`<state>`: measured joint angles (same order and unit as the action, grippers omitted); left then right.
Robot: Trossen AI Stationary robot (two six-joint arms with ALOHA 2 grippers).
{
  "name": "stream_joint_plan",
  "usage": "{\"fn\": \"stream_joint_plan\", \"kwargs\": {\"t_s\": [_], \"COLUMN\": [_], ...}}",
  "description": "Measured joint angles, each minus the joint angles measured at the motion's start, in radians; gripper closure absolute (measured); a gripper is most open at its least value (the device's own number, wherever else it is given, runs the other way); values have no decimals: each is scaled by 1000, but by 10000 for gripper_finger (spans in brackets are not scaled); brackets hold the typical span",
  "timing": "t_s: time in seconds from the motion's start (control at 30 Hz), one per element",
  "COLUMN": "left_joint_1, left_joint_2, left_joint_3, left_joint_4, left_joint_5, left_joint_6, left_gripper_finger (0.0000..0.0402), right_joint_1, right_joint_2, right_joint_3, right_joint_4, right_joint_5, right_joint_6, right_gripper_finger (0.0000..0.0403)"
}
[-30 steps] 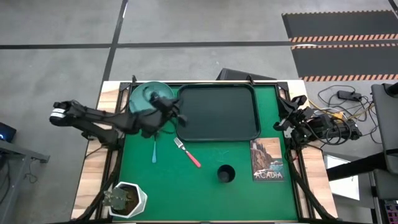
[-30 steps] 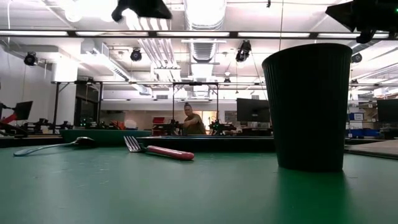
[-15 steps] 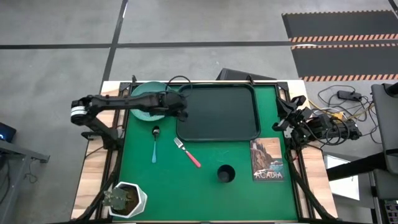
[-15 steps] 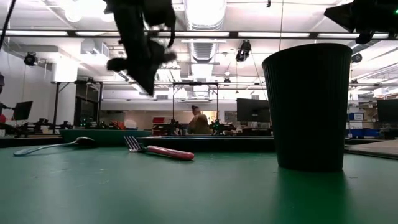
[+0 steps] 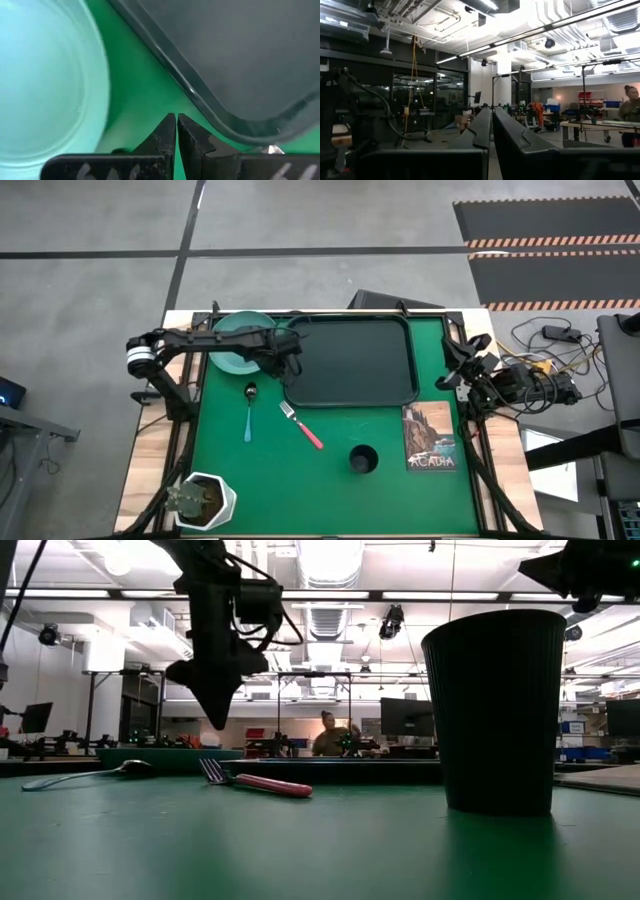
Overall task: Pick and place plate/cup/fork/spoon on tray
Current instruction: Put the green plate on the black serving tray
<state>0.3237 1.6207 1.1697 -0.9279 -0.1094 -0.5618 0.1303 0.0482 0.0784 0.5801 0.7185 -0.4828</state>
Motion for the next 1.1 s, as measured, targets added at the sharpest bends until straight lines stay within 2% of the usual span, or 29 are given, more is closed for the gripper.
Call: {"fn": "stream_joint_plan", "kwargs": {"t_s": [0.1,0.33,0.5,0.77,1.1], "left_joint_1": [0,2,2,4,34], "left_joint_2": [-7,-9,-9,-9,-5], "left_joint_3": [0,-2,-16,-16,-47], "left_joint_4": [-13,-89,-117,-119,-65], "left_joint_5": [12,11,-14,-147,-156], "left_joint_6": [46,47,46,109,154], "left_gripper_finger": [402,399,356,274,262], "right_joint_1": [0,0,0,1,1], "right_joint_2": [0,0,0,0,0], "right_joint_3": [0,0,0,0,0], "right_joint_4": [-2,-27,-48,-52,-52], "right_joint_5": [0,-10,-11,-13,-15], "right_joint_6": [30,90,124,135,145], "right_gripper_finger": [394,394,394,394,394]}}
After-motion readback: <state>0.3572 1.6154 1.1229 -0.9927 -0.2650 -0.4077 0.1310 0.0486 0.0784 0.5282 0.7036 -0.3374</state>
